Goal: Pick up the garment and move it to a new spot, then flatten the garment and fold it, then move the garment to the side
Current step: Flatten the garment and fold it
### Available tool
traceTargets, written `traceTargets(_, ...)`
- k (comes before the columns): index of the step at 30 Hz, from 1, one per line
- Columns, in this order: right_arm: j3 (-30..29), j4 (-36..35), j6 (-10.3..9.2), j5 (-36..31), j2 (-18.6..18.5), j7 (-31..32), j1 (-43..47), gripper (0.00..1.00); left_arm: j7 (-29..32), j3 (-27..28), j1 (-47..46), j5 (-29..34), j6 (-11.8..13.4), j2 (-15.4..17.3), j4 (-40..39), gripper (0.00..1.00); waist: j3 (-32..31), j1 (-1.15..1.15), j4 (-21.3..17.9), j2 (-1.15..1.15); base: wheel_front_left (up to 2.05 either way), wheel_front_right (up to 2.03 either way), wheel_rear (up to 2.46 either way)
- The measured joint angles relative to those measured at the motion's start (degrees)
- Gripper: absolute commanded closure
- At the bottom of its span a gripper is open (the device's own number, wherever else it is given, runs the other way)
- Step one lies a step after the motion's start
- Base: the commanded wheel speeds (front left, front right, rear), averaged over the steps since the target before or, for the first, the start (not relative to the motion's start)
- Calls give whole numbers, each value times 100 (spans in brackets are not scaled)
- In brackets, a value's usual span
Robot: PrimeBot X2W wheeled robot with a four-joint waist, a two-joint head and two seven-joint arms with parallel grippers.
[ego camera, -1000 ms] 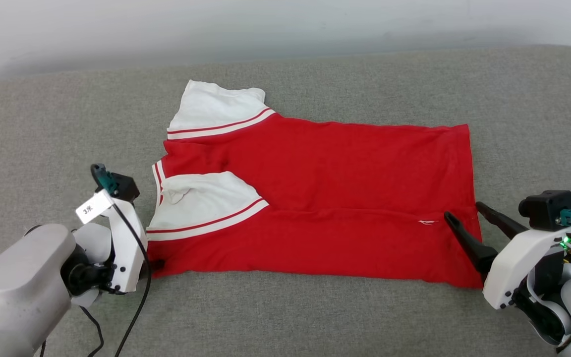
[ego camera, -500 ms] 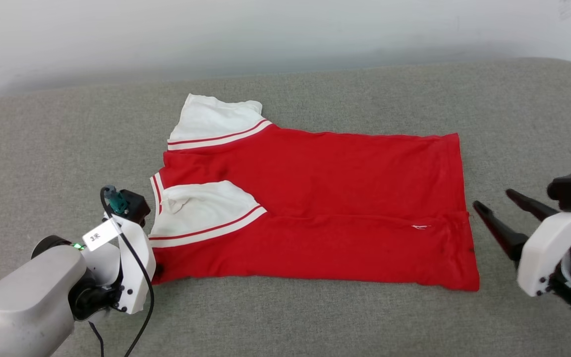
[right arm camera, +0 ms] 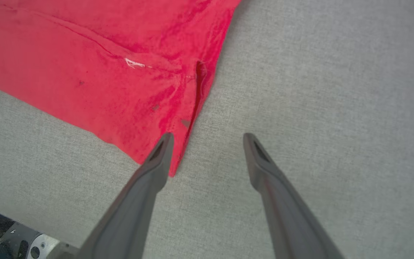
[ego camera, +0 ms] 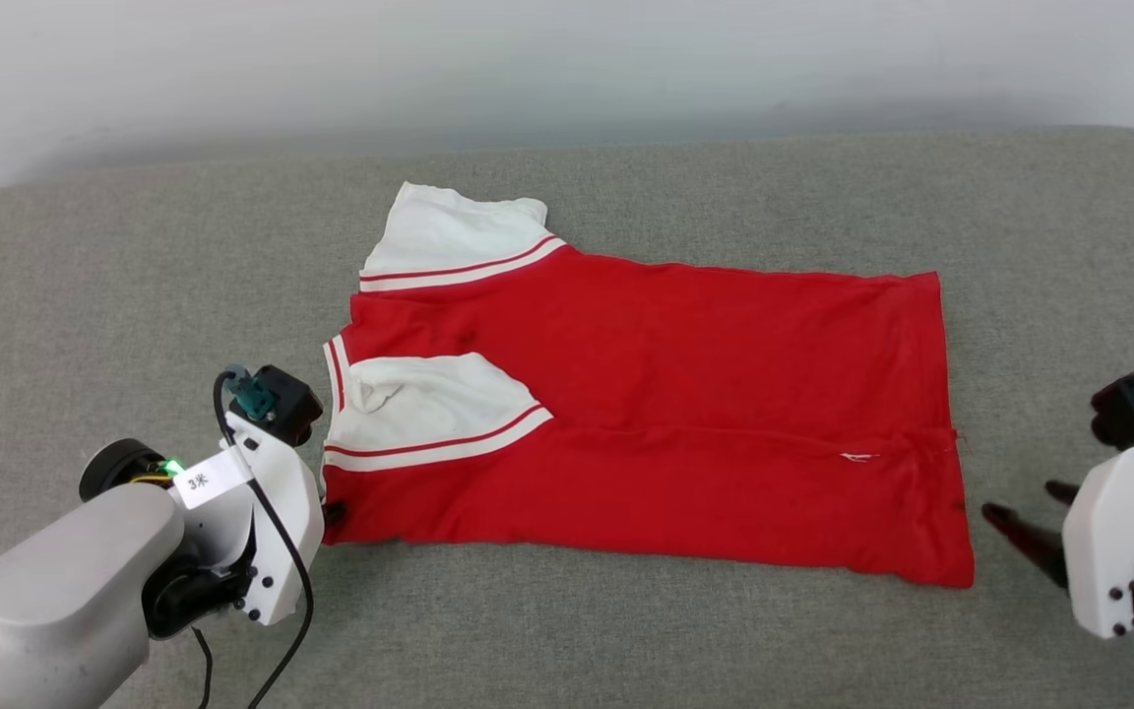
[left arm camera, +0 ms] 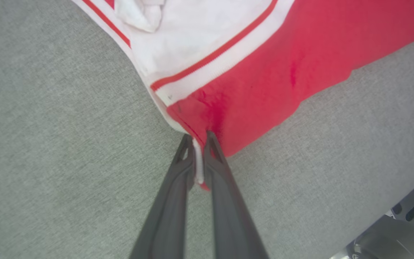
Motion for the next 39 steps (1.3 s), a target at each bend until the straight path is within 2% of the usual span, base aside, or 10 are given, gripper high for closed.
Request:
traceTargets(5,-43,224,0,-135,378,154,39,0,-22,-3,-64,49,0,20,-83,100,92,0,44,0,0,0,0)
traceTargets(10,23,670,0,-290,765,56,13,0,-79,-7,-97,98,0,13,-103,100,189,0,104,0,0,0,0)
traceTargets(15,154,1188,-1,-367,1048,-185,13,0,-147,-14,-75,80,0,-12,-66,100,263,0,141,0,0,0,0)
traceTargets(16,259,1399,-1,-398,1060,-424,-50,0,-191,-22,-38,45,0,-9,-34,100,291,0,147,0,0,0,0)
traceTargets(17,288,1441,-1,-402,1058,-565,-80,53,-198,-25,-16,42,0,-7,-24,100,289,0,144,0,0,0,0)
traceTargets(18,320,1489,-1,-399,1049,-668,-101,100,-205,-32,3,37,0,-4,-11,100,281,0,139,0,0,0,0)
traceTargets(25,580,1477,3,-257,818,-1050,-140,100,-311,-43,153,-70,0,7,35,100,55,0,109,0,0,0,0)
traceTargets(30,625,1187,2,-97,534,-1151,60,100,-346,-68,306,-113,11,114,-134,100,-199,0,102,0,0,0,0)
traceTargets(39,476,475,3,176,100,-944,613,100,-379,-138,842,-244,358,463,-903,100,-557,0,114,0,0,0,0)
